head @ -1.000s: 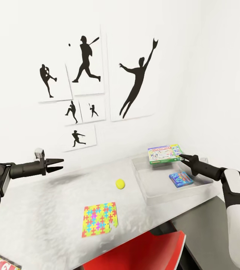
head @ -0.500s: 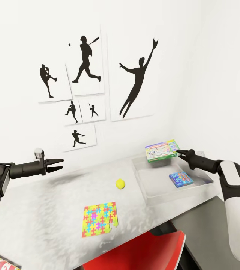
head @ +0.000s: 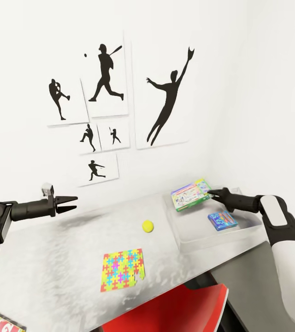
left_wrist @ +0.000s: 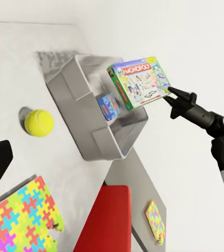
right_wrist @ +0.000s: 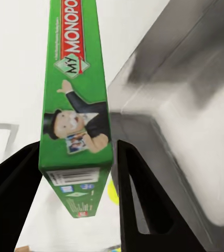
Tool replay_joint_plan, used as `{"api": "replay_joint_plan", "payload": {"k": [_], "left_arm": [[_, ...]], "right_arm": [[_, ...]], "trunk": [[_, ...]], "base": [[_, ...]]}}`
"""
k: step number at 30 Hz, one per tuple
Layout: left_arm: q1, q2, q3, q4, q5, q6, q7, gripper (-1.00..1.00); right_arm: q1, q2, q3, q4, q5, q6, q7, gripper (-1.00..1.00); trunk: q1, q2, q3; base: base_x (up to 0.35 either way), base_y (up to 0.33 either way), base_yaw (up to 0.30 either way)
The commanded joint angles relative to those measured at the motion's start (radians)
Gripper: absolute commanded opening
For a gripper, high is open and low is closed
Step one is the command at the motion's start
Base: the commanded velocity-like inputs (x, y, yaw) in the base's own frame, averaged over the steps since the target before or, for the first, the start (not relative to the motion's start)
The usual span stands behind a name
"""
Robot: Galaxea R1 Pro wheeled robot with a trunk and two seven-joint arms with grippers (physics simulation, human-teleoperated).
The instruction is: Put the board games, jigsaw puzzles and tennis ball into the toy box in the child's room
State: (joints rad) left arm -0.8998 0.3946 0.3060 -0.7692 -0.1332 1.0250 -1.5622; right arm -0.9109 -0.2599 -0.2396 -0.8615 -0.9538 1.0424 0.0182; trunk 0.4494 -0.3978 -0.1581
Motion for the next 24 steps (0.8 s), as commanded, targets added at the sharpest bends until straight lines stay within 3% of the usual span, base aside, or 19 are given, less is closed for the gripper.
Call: {"api": "replay_joint_plan", "payload": {"k": [1,13,24], "left_arm": [[-0.001,-0.001,0.002,-0.001,-0.010,0.010,-0.009,1.00],[0.001,0.000,0.004,-0.001,-0.011,0.010,-0.009,1.00],[0.001,0.000,0.005,0.000,-0.011,0.010,-0.009,1.00]], "right_arm": [[-0.003,0.000,0.006,0.001,-0.004,0.005,-0.008,-1.00],[-0.005,-0.001,0.026,0.047,-0.004,0.005,-0.026,-1.00],[-0.033,-0.005,0.078,0.107,-0.003,0.005,-0.026,-1.00]], "trunk": [[0.001,-0.002,-0.002],[0.001,-0.002,-0.002],[0.001,-0.002,-0.002]], "base": [[0.000,0.000,0.000],[0.000,0.000,0.000],[0.000,0.000,0.000]]}}
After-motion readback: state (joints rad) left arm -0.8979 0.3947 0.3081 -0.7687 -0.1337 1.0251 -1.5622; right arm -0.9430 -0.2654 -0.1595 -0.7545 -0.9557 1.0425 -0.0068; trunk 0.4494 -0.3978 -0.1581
